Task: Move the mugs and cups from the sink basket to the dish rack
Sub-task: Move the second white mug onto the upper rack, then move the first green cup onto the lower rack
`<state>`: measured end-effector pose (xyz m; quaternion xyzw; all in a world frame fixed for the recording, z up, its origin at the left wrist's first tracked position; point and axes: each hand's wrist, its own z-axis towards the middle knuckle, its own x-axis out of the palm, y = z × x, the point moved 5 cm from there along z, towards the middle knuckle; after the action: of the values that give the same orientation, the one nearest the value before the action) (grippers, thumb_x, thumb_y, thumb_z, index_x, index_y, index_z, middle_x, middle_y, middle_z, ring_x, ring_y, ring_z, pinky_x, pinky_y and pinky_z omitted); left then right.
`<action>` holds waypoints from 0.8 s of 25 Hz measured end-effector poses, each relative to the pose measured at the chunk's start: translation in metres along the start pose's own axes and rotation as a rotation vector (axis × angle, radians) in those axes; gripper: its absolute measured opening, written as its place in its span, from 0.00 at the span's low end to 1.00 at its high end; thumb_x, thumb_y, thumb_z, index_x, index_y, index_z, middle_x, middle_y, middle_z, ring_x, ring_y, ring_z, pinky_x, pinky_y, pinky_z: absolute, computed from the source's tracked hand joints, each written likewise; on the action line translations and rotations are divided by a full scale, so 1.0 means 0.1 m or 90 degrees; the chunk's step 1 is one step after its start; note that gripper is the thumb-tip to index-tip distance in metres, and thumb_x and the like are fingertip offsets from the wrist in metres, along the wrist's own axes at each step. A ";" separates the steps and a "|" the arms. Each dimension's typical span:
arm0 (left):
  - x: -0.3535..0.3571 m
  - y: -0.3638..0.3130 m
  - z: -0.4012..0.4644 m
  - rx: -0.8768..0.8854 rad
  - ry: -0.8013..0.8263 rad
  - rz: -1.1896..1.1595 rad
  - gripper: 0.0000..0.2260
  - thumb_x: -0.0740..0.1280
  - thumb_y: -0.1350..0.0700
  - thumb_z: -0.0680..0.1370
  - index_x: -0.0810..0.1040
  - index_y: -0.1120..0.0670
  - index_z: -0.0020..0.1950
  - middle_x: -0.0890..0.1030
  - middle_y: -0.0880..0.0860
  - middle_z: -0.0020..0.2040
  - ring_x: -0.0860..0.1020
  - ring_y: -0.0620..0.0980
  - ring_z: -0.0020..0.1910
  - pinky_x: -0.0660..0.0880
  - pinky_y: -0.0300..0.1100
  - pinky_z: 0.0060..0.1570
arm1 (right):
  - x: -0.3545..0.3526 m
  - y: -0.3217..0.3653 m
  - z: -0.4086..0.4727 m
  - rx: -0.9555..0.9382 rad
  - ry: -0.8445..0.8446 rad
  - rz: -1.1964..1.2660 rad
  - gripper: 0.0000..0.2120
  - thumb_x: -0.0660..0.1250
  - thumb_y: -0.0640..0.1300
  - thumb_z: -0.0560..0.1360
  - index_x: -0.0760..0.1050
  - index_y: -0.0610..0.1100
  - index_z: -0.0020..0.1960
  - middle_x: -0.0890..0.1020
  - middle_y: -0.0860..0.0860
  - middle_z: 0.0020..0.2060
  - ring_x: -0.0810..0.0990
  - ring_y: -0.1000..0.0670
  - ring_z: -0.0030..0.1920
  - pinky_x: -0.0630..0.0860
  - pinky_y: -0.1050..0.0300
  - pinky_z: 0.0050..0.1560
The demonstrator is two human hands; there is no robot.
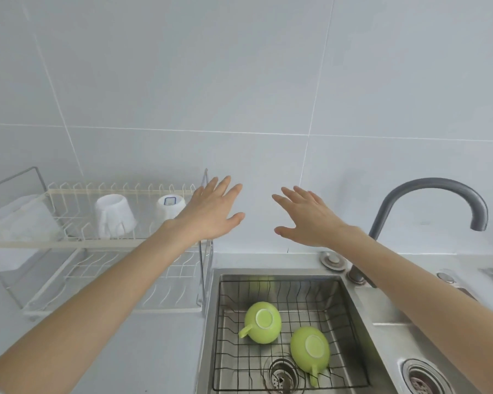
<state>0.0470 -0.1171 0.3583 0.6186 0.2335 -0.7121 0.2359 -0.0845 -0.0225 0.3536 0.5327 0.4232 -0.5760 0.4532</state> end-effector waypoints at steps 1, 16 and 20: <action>0.09 -0.10 0.02 0.006 0.009 -0.001 0.28 0.53 0.46 0.79 0.46 0.52 0.75 0.45 0.56 0.78 0.44 0.56 0.76 0.47 0.53 0.75 | 0.06 -0.09 -0.06 0.007 0.006 0.003 0.33 0.59 0.53 0.77 0.48 0.47 0.76 0.49 0.47 0.77 0.45 0.45 0.77 0.44 0.49 0.77; 1.48 -1.09 0.18 0.002 0.183 -0.105 0.30 0.54 0.45 0.79 0.43 0.53 0.75 0.44 0.56 0.78 0.45 0.56 0.76 0.47 0.53 0.75 | 1.37 -1.15 -0.53 0.062 0.130 0.120 0.33 0.60 0.54 0.77 0.50 0.46 0.76 0.54 0.45 0.77 0.49 0.45 0.77 0.49 0.48 0.76; 1.88 -1.20 0.27 -0.012 0.222 -0.171 0.31 0.55 0.45 0.78 0.45 0.54 0.75 0.47 0.57 0.77 0.48 0.55 0.76 0.52 0.52 0.75 | 1.75 -1.30 -0.49 0.096 0.159 0.181 0.33 0.60 0.53 0.77 0.51 0.45 0.76 0.57 0.45 0.76 0.53 0.45 0.76 0.53 0.49 0.75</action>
<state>-0.0715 -0.0492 0.1806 0.6937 0.3575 -0.6172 0.1006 -0.2032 0.0429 0.1763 0.6870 0.3524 -0.4652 0.4330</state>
